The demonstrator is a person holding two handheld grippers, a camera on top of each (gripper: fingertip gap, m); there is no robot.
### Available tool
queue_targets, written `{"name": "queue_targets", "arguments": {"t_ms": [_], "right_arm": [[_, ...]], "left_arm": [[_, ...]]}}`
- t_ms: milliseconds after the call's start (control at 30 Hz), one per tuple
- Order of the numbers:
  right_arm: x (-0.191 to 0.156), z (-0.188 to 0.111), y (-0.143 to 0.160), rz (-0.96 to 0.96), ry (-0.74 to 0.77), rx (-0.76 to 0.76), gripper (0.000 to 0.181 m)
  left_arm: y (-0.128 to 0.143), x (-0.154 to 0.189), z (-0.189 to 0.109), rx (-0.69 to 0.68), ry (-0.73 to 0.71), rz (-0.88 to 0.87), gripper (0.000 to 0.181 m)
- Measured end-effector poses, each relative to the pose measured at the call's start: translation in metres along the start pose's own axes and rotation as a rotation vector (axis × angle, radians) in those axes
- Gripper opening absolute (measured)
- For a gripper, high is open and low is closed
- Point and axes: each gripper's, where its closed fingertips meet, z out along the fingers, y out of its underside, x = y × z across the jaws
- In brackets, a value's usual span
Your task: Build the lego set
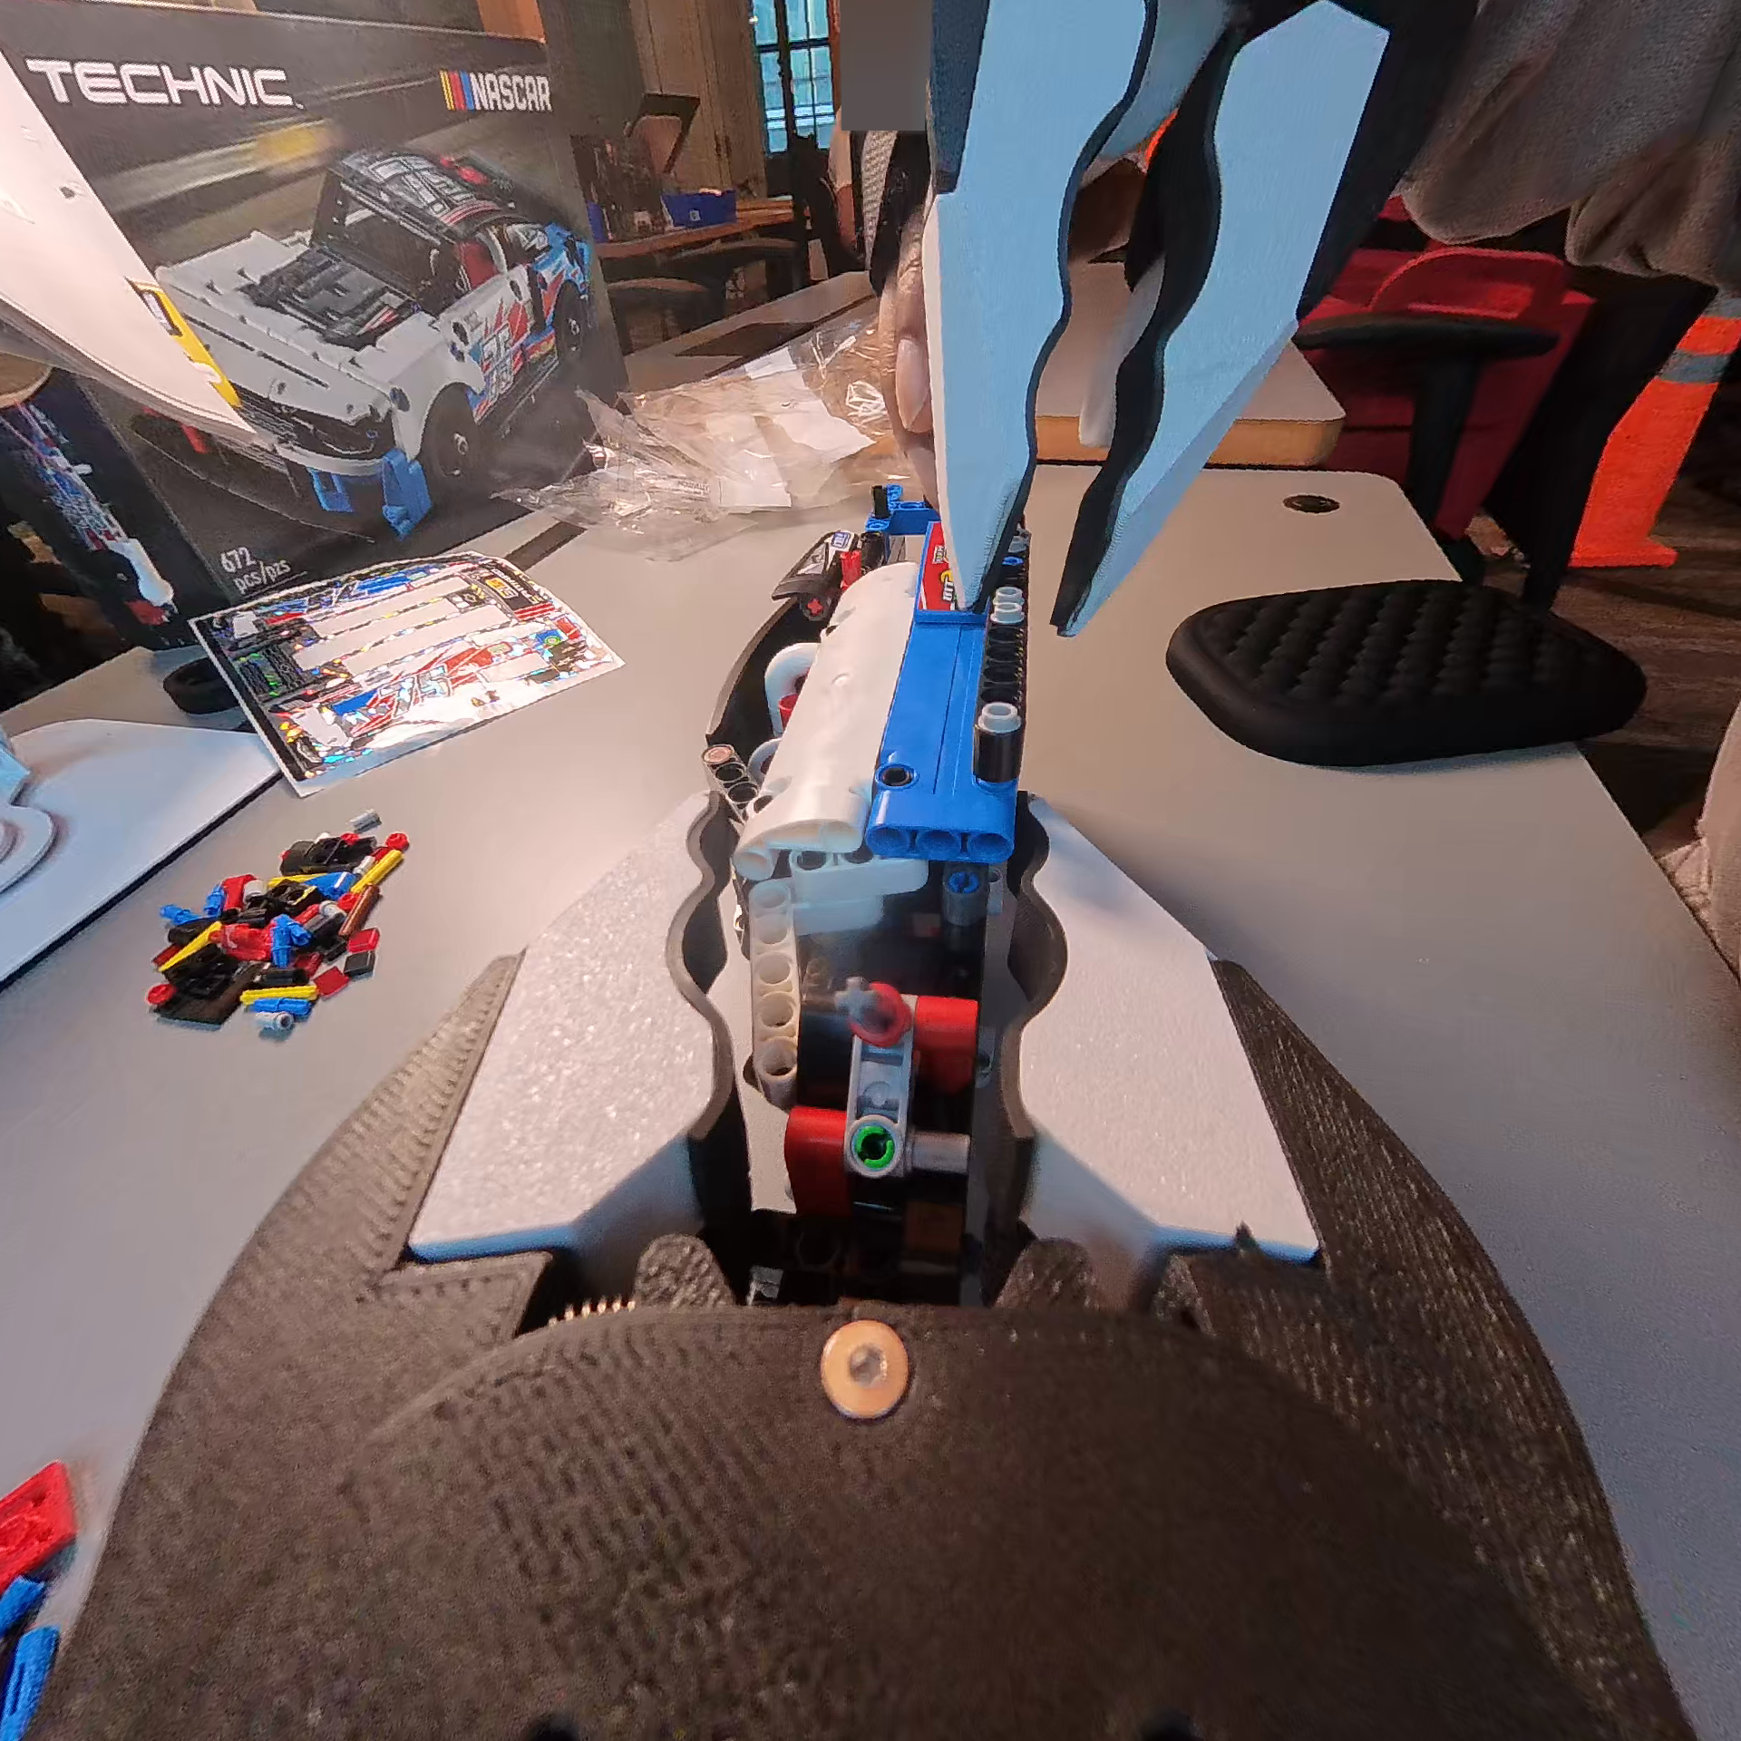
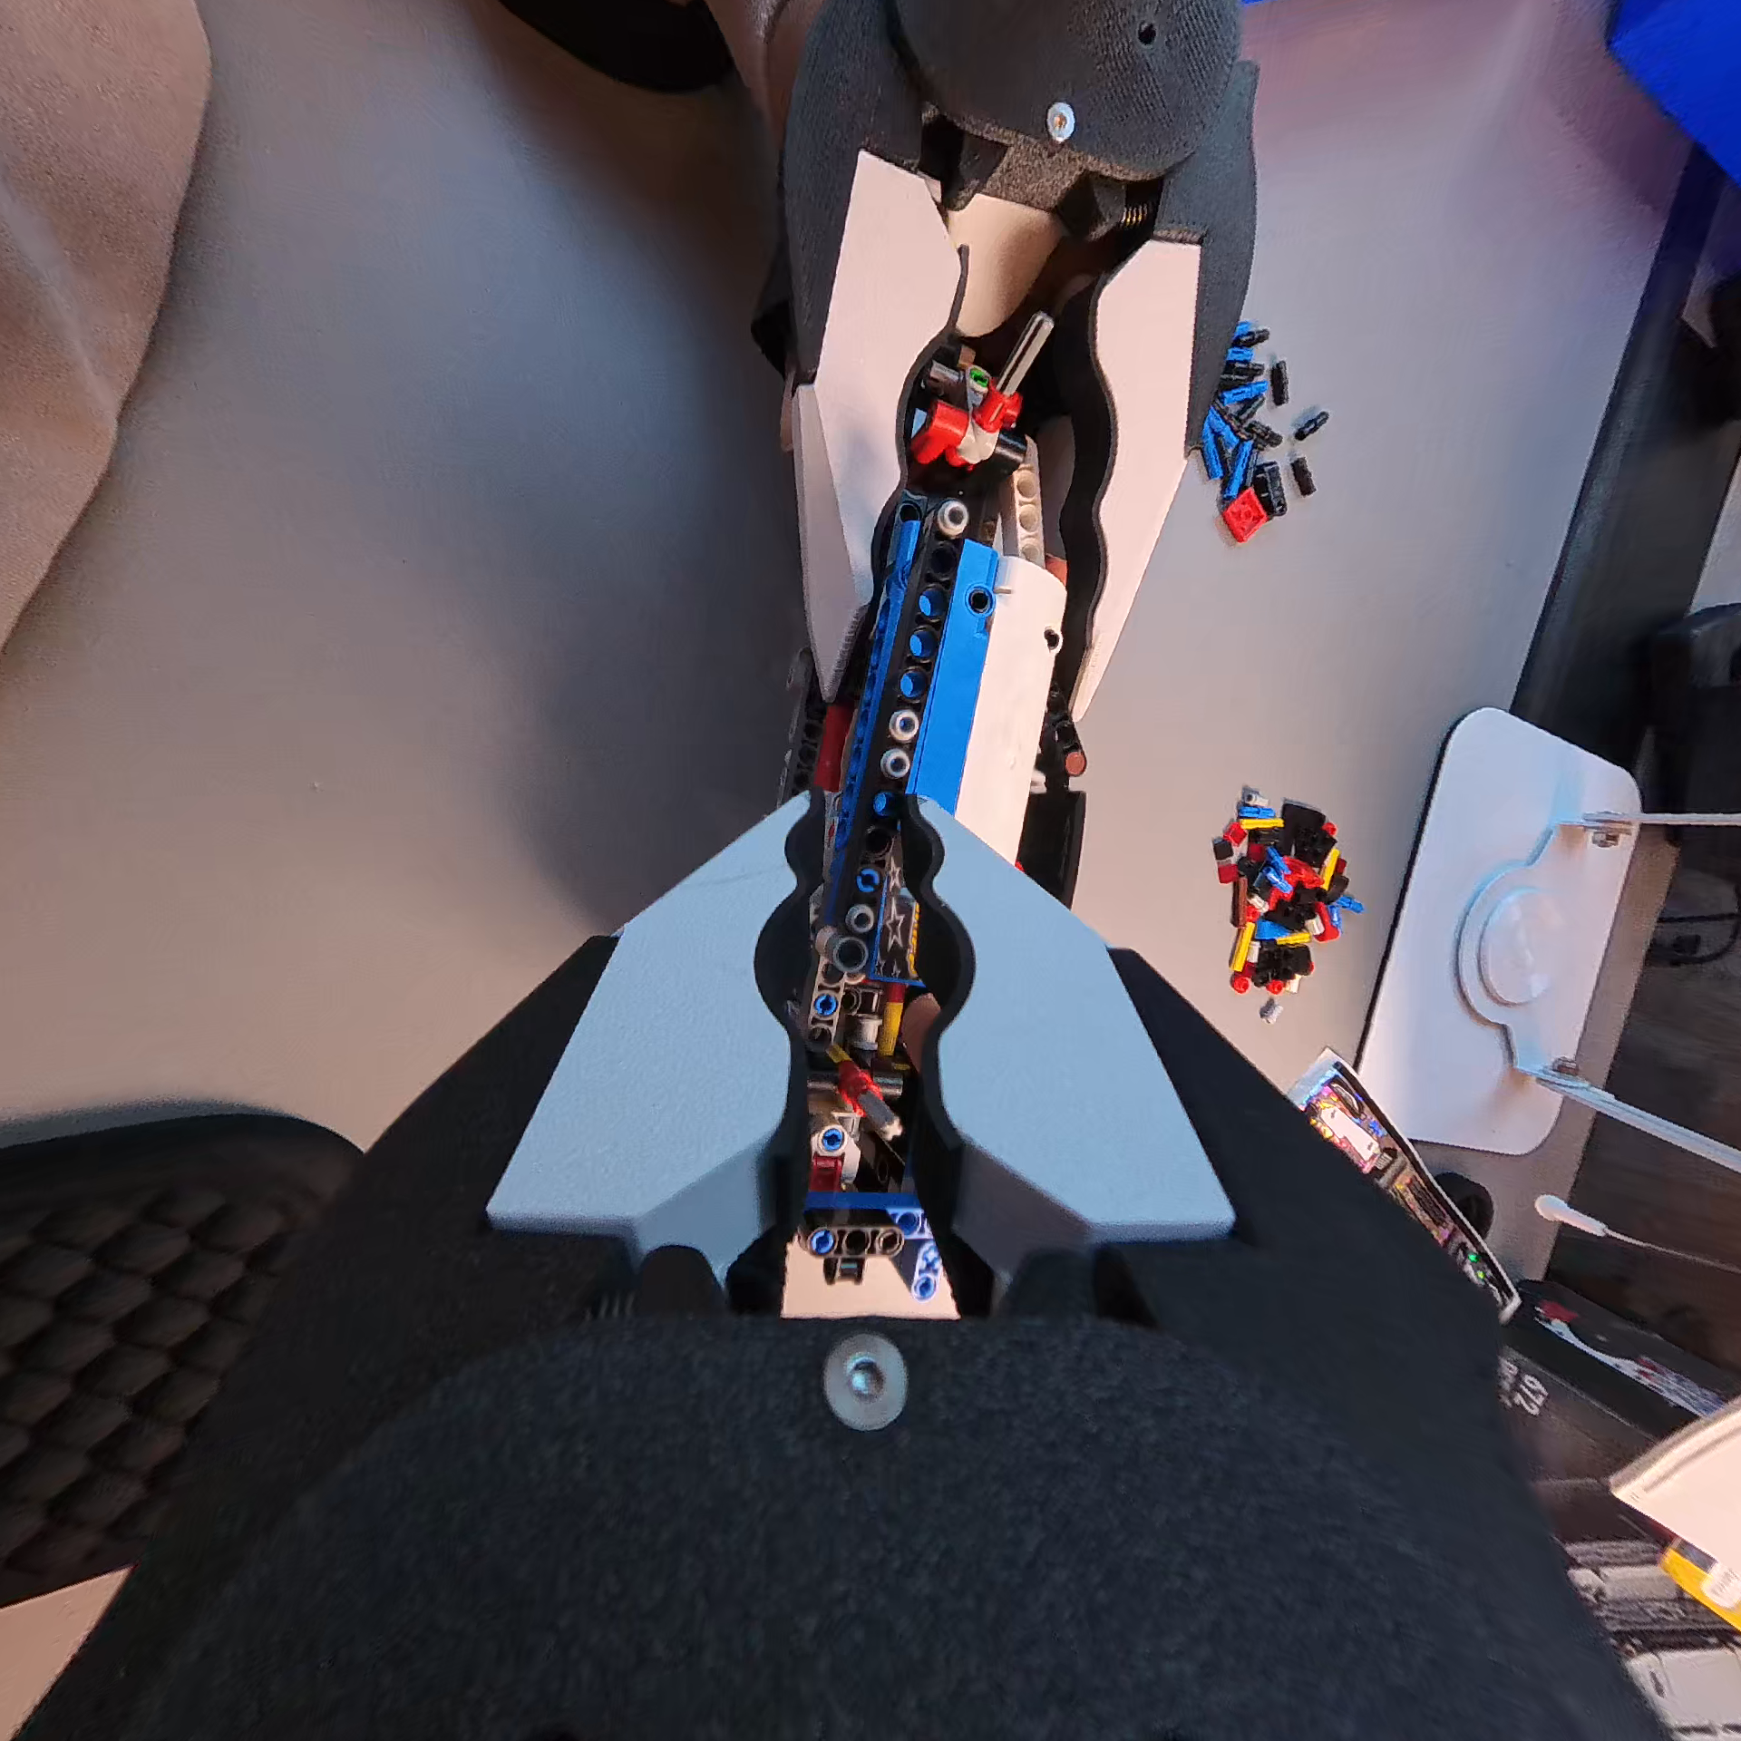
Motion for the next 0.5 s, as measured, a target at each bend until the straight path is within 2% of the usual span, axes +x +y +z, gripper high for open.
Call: {"name": "queue_targets", "arguments": {"t_ms": [33,267,500], "right_arm": [[0.001,0.000,-0.003,0.008,-0.003,0.009,0.012],[0.015,0.005,-0.037,0.099,-0.039,0.085,0.012],[0.030,0.017,-0.039,0.150,-0.063,0.049,0.011]], "left_arm": [[0.000,0.000,0.000,0.001,0.001,-0.005,0.058],[0.003,-0.007,-0.001,0.021,-0.012,-0.073,0.057],[0.009,-0.008,-0.004,0.020,0.000,-0.075,0.053]]}}
